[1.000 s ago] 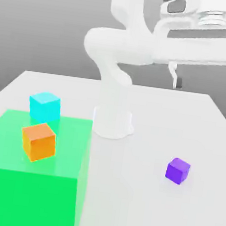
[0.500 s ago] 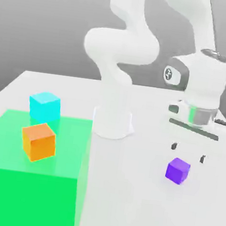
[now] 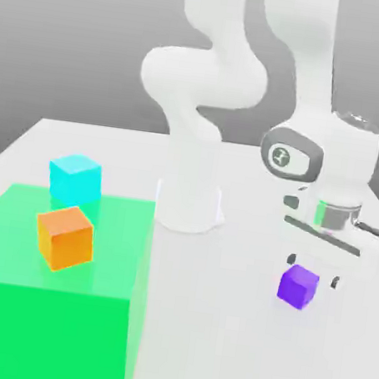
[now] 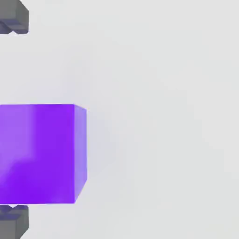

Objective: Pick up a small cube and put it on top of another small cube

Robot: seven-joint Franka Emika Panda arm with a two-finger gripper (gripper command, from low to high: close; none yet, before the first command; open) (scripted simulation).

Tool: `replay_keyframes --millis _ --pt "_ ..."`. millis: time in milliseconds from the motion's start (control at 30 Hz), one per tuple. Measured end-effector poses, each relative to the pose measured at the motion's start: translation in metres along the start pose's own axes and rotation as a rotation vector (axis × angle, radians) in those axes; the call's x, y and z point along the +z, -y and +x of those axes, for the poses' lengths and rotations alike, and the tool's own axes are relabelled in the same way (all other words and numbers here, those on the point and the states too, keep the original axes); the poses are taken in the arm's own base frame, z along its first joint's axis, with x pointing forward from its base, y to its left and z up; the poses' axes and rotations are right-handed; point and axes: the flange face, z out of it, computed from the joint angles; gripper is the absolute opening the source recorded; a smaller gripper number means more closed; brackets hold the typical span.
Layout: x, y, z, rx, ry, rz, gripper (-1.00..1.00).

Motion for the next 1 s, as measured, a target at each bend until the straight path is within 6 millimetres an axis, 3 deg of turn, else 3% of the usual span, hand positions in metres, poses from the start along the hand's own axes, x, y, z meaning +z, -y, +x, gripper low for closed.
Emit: replay_keyframes --millis 300,333,567,1000 --pt "0.031 -0.008 0.009 -0.005 -0.003 -0.013 0.00" --pt "0.034 -0.010 0.011 -0.006 -0.004 -0.016 -1.00" --pt "0.034 -0.010 0.011 -0.006 -0.002 -0.015 -1.00" --pt "-0.007 0.001 0.000 0.000 0.001 0.001 -1.00"
